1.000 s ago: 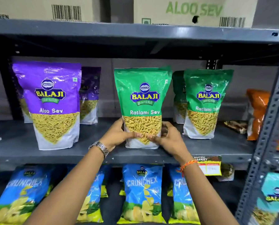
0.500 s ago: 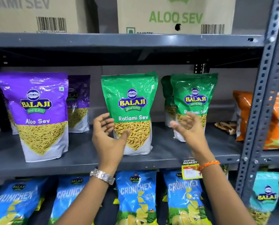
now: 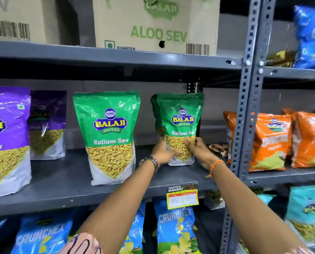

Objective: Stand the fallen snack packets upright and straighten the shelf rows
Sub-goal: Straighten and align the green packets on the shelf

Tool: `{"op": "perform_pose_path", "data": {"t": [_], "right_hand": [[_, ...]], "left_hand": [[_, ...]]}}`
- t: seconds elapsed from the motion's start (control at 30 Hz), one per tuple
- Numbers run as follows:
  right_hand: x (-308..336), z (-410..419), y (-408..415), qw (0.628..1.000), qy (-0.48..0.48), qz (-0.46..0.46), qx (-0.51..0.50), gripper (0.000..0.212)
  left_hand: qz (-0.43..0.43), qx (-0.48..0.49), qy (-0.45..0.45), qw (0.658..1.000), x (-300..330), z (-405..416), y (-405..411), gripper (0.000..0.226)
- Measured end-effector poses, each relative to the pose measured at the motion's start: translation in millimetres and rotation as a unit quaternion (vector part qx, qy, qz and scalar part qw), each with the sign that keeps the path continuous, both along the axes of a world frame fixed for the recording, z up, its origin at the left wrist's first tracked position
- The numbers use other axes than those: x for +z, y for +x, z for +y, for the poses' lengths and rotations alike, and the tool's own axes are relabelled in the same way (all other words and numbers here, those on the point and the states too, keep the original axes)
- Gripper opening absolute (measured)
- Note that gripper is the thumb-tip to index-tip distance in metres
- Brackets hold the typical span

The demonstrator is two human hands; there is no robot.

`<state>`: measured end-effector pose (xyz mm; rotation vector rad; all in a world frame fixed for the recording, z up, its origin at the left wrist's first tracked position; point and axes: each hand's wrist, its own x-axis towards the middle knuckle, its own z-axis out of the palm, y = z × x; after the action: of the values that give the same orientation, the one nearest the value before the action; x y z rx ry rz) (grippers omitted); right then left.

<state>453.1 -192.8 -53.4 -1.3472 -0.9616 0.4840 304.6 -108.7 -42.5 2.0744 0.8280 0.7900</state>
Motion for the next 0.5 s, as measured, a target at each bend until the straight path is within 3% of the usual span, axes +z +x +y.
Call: {"op": "perform_pose_path", "data": {"t": [0.1,0.2,0.43,0.5], "right_hand": [[0.8,-10.3,-1.8,0.999,-0.006,-0.029,0.026,0.077],[-3.6,-30.0,-2.7,0.999,-0.004,-0.028,0.024,0.079],[-8.6,-60.3,-13.2,0.998,0.021,-0.052,0.013,0.015],[-6.0,-63.4,-16.7,0.998,0.029,-0.053,0.016,0.009]], "left_hand": [[-0.019,0.03,0.038,0.999,-8.1,-1.4,2.6,0.074],[-0.034,0.03,0.057,0.997,-14.4,-14.8,-5.3,0.081],[-0.039,0.027,0.086,0.995,-22.5,-31.4,-19.8,0.089],[-0.045,0.026,0.083,0.995,-19.7,-34.0,-23.1,0.091]]}}
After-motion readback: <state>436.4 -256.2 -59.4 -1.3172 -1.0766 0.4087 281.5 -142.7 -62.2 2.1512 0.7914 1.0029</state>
